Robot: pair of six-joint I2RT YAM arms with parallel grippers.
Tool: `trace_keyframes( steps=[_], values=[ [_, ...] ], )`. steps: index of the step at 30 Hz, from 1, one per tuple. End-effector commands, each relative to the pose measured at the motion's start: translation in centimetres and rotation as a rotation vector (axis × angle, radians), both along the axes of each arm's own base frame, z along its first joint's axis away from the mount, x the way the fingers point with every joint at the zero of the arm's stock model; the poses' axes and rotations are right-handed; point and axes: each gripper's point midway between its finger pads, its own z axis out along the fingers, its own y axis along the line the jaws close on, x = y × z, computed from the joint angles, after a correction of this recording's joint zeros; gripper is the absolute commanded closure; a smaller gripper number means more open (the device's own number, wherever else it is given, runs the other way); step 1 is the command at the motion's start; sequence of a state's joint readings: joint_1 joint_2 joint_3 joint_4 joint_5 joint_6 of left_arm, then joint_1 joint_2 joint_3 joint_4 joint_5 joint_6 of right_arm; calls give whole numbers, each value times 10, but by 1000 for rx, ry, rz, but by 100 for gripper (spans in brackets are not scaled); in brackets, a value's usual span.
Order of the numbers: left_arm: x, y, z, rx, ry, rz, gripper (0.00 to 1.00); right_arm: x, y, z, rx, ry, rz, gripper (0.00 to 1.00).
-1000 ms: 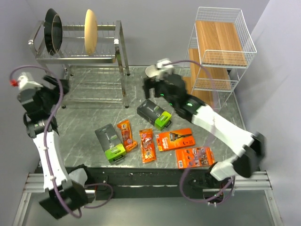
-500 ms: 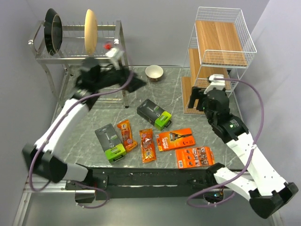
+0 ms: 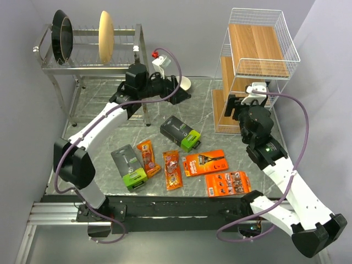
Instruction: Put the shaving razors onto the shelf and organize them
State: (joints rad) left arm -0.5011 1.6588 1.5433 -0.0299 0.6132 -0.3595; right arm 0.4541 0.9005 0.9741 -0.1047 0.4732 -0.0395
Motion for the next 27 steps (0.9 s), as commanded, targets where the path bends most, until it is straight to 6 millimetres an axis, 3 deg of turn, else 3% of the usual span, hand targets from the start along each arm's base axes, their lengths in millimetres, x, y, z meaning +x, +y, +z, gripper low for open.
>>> trace_keyframes(
  steps=[1,6,9,10,11,12,13,14,15,16,17,18,19,22,23,24,25,26,27],
  values=[
    [-7,13,42,-22,-151,40,1,10,4,35,-23,-136,-15,18],
    [-8,17,35,14,-142,50,0,40,17,31,-36,-156,-26,23],
    [5,16,34,16,-149,78,1,54,16,29,-53,-153,-67,27],
    [11,15,42,7,-170,94,1,56,17,29,-55,-153,-61,31],
    [16,14,46,4,-182,100,1,56,17,28,-60,-151,-58,41],
    [28,9,37,14,-176,103,0,56,16,27,-63,-148,-59,46],
    [35,6,55,-4,-221,108,1,54,14,27,-64,-149,-62,51],
    [44,5,59,-8,-233,125,1,53,12,26,-63,-147,-67,64],
    [61,-4,42,9,-212,124,0,50,5,24,-61,-145,-81,69],
    [69,-8,65,-14,-267,125,1,48,1,24,-58,-144,-87,79],
    [78,-12,65,-17,-274,126,1,46,-4,20,-53,-135,-103,99],
    [95,-22,43,-1,-250,120,0,42,-11,18,-54,-136,-123,100],
    [103,-27,64,-36,-306,124,1,40,-16,16,-56,-133,-133,100],
    [126,-43,43,-51,-331,101,1,31,-32,14,-61,-125,-160,100],
    [129,-48,51,-91,-388,91,1,24,-36,15,-51,-123,-159,100],
    [135,-55,34,-102,-368,76,1,21,-35,15,-54,-120,-135,100],
    [138,-59,32,-118,-377,67,1,18,-38,15,-65,-116,-138,100],
    [146,-67,13,-115,-363,57,1,8,-42,17,-73,-114,-131,100],
    [148,-73,22,-127,-398,45,0,5,-41,17,-83,-110,-110,100]
  ],
)
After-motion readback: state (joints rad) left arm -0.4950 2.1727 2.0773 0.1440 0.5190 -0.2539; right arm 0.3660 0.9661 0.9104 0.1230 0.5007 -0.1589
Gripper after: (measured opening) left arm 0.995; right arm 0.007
